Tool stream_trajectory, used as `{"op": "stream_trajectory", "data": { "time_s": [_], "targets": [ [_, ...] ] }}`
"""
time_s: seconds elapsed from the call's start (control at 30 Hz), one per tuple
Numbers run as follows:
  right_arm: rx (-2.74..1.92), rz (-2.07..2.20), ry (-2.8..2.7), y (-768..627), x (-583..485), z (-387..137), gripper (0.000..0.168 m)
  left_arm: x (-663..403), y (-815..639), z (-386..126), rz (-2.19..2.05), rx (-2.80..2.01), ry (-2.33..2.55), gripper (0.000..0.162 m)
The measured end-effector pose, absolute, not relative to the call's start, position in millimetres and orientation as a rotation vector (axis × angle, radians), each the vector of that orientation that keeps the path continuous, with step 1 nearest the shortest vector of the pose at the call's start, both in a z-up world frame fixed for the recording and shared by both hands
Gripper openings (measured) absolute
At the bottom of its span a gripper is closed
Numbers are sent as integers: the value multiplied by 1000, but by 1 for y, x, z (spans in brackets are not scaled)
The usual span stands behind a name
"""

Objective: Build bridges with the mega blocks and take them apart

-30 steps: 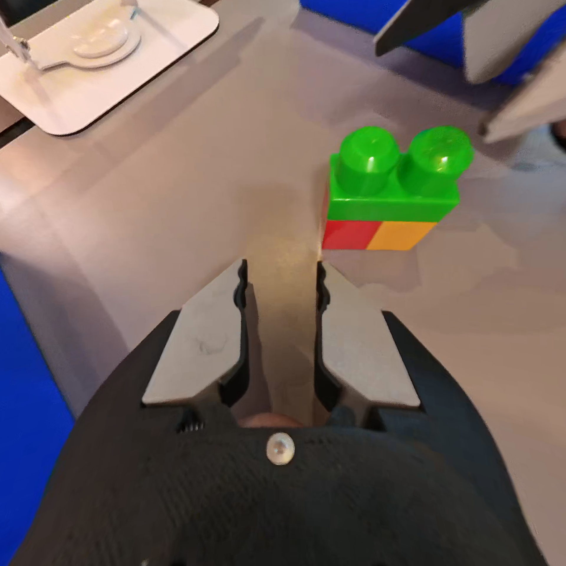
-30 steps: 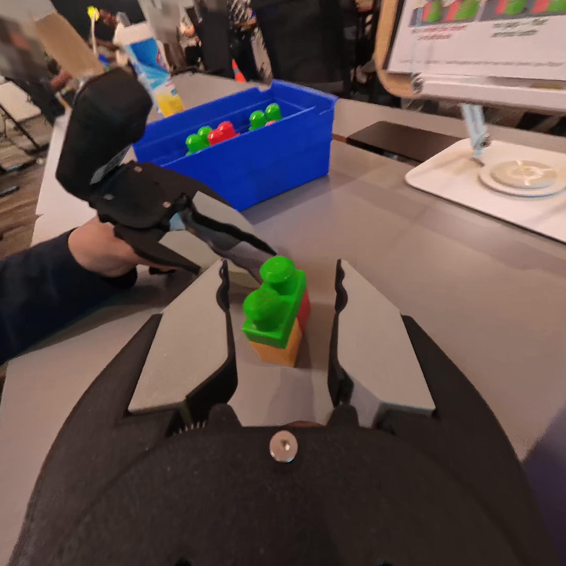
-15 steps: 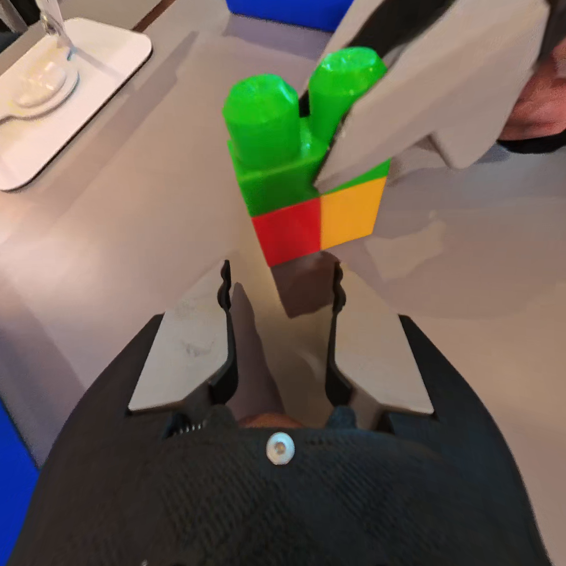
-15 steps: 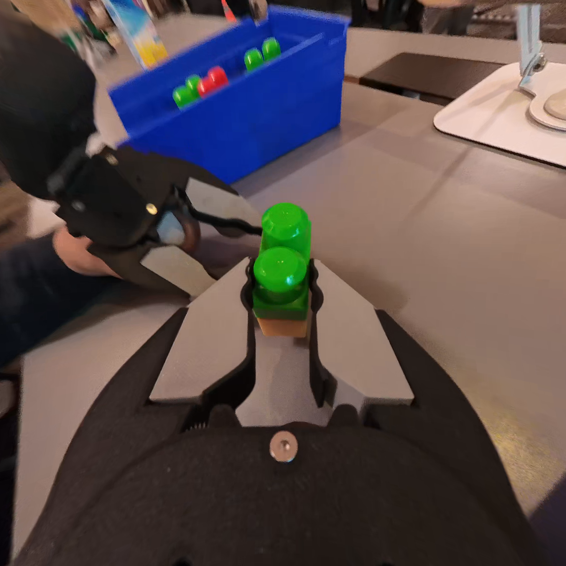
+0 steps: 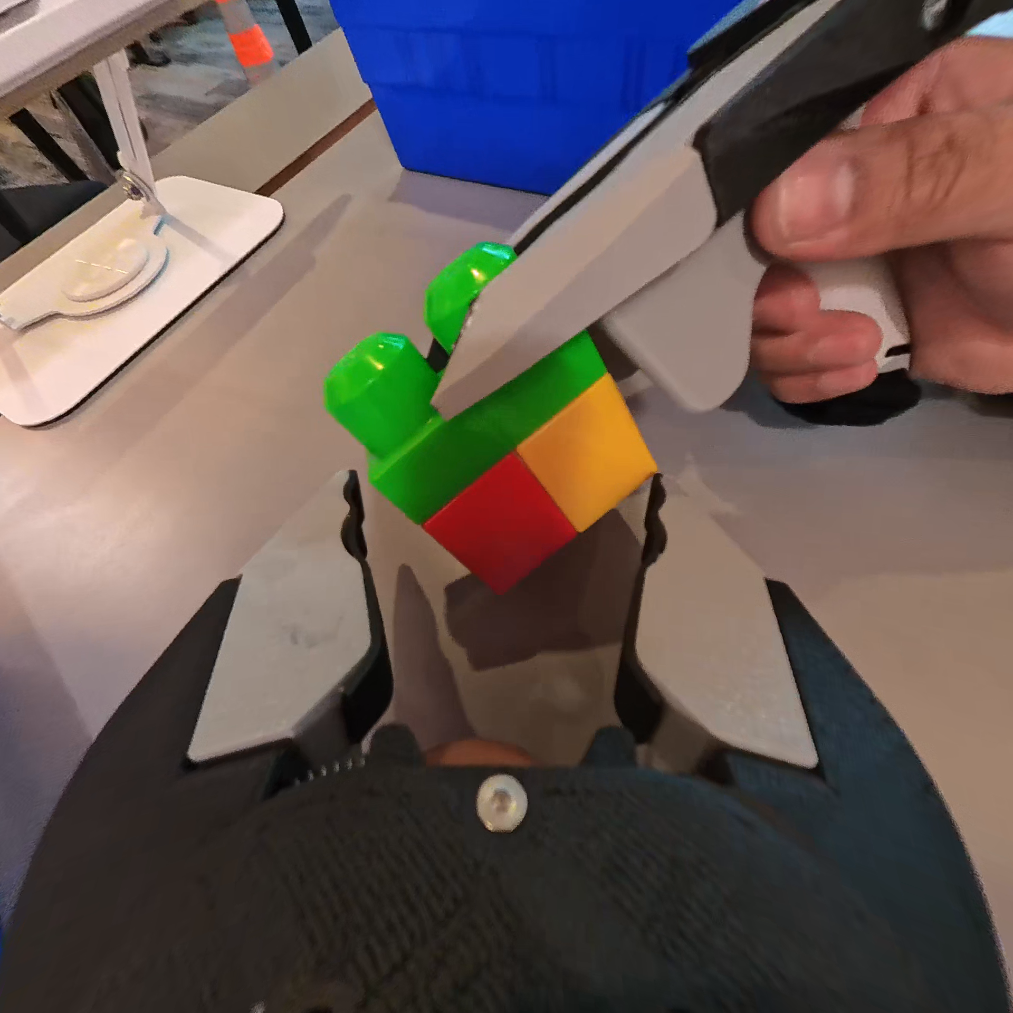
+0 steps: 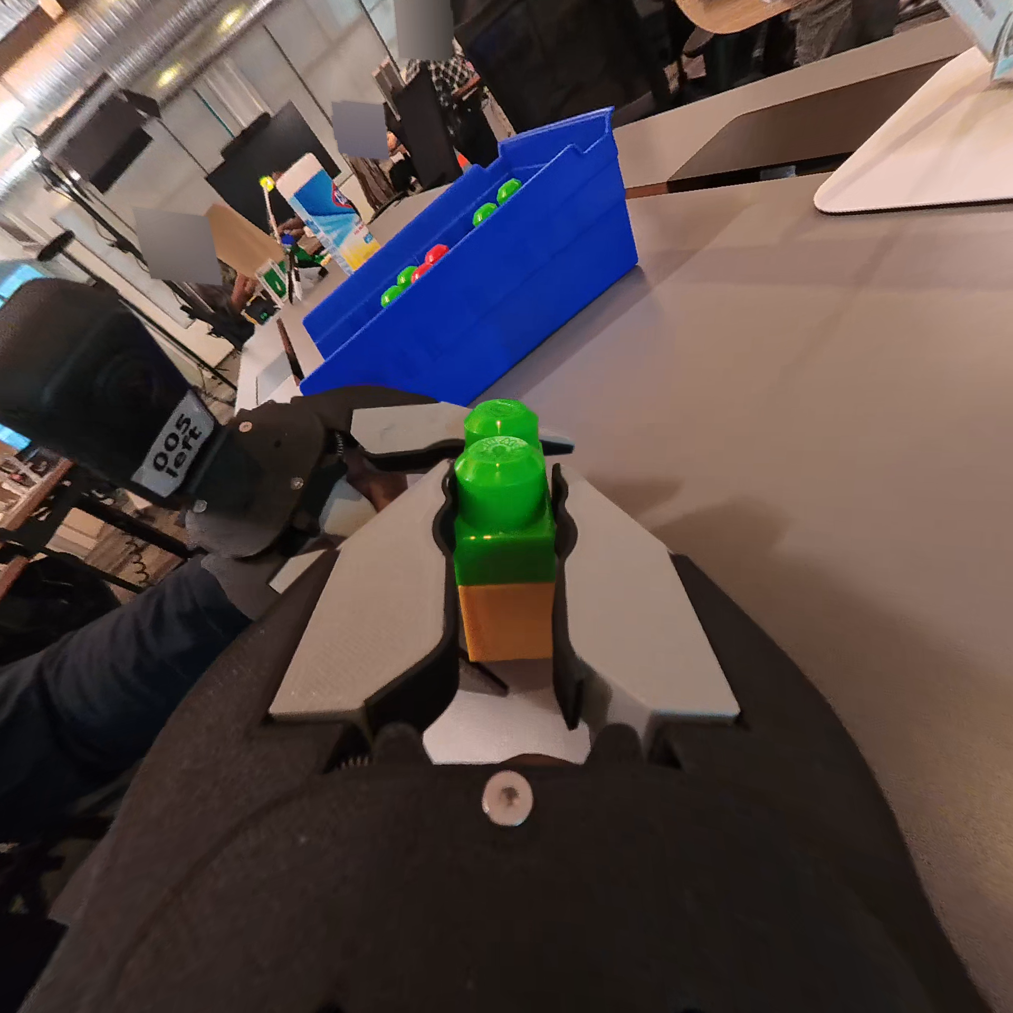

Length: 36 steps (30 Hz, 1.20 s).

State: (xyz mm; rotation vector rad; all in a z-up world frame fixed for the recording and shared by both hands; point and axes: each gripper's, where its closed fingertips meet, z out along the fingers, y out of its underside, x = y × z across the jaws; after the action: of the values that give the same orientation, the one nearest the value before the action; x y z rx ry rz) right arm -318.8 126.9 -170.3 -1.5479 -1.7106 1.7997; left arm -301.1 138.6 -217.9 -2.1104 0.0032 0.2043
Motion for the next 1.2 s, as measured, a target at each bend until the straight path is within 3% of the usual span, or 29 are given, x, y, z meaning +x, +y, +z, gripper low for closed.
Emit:
{"op": "stream_trajectory", "data": {
  "time_s": [0.2, 0.3, 0.5, 1.0, 1.2],
  "targets": [
    [-1431, 1805, -1768, 116, -314, -162, 30, -293, 139, -224, 171, -2145, 38, 97],
    [-1322, 1865, -1779, 111, -307, -148, 30, -277, 140, -211, -9, -2071, 50, 106],
    [-1237, 2098, -1698, 113, -298, -124, 30, -271, 133, -175, -331, -1864, -44, 75],
    [-1367, 1768, -1512, 138, -319, -138, 30, -294, 147, -208, 197, -2046, -28, 106],
    [-1327, 1702, -1523, 118, -318, -138, 31, -308, 146, -208, 356, -2066, -114, 103]
  ]
}}
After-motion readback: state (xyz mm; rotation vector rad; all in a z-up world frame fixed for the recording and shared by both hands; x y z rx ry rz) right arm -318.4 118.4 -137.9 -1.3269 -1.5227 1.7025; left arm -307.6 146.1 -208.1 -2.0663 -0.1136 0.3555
